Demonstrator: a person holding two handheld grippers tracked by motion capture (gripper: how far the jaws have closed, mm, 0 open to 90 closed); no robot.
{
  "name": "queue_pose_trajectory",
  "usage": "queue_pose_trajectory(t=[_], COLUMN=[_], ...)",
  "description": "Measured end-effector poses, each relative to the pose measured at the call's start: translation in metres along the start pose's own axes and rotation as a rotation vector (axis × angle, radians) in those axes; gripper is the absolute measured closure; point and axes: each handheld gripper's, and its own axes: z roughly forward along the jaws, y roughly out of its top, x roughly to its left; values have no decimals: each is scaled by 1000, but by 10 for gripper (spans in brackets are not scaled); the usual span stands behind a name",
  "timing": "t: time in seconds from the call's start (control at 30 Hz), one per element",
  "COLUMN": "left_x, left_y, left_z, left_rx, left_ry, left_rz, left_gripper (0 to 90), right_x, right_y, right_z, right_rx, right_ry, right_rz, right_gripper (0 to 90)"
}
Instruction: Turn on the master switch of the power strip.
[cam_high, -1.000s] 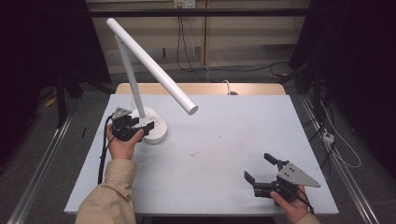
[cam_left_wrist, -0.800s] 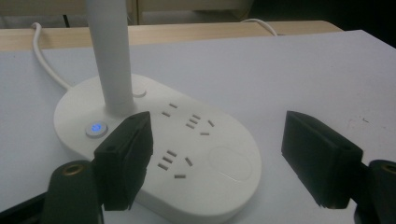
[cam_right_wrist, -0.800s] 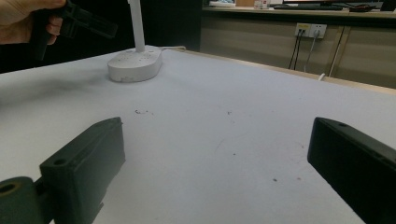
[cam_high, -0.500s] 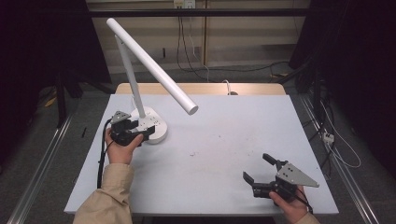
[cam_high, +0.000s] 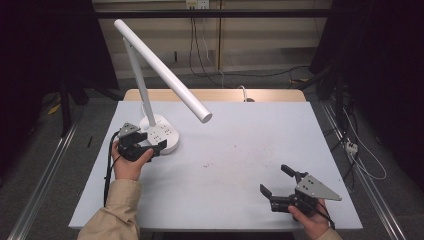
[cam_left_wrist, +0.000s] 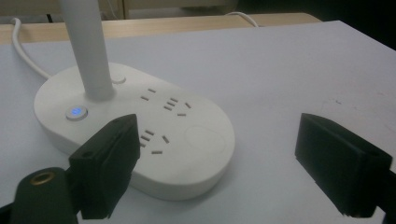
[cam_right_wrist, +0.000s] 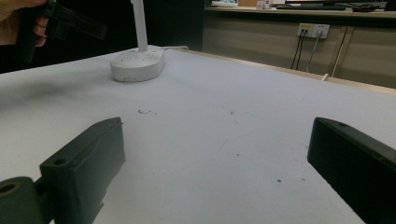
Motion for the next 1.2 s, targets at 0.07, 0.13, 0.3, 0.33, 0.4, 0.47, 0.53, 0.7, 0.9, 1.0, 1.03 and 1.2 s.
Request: queue_pose_trajectory(t=[0.07,0.13,0.3,0.33,0.4,0.47,0.53,0.7,0.9,1.0,1.03,1.2], left_x=[0,-1,-4,-4,-6,-7,-8,-8,-9,-10,-10,-12], left_y=[-2,-2,-5,-5,-6,-8,-9,-14,-18,-21,-22,-26], left_z=[-3,-3,-7,-8,-9,-10,-10,-13,-16,-18,-18,-23], left_rx=[3,4,-4,-3,-2,-1,-1,4,5,6,3,8], left_ry=[-5,-9,-20,-22,-23,-27,-26,-26,-27,-27,-28,-30], left_rz=[4,2,1,10,11,17,15,25,27,32,28,38], left_gripper=[114,112,102,102,96,94,91,87,83,82,82,79], right_x=[1,1,1,1,1,1,1,0,0,0,0,0], right_y=[0,0,0,0,0,0,0,0,0,0,0,0], right_z=[0,1,1,1,1,1,1,1,1,1,1,1], right_rx=[1,1,1,1,0,0,2,5,3,2,2,4], right_ry=[1,2,4,4,4,6,5,9,9,10,10,11], right_rz=[2,3,2,2,3,4,4,5,6,8,8,5], right_gripper=[35,35,35,35,35,35,35,36,36,36,35,35])
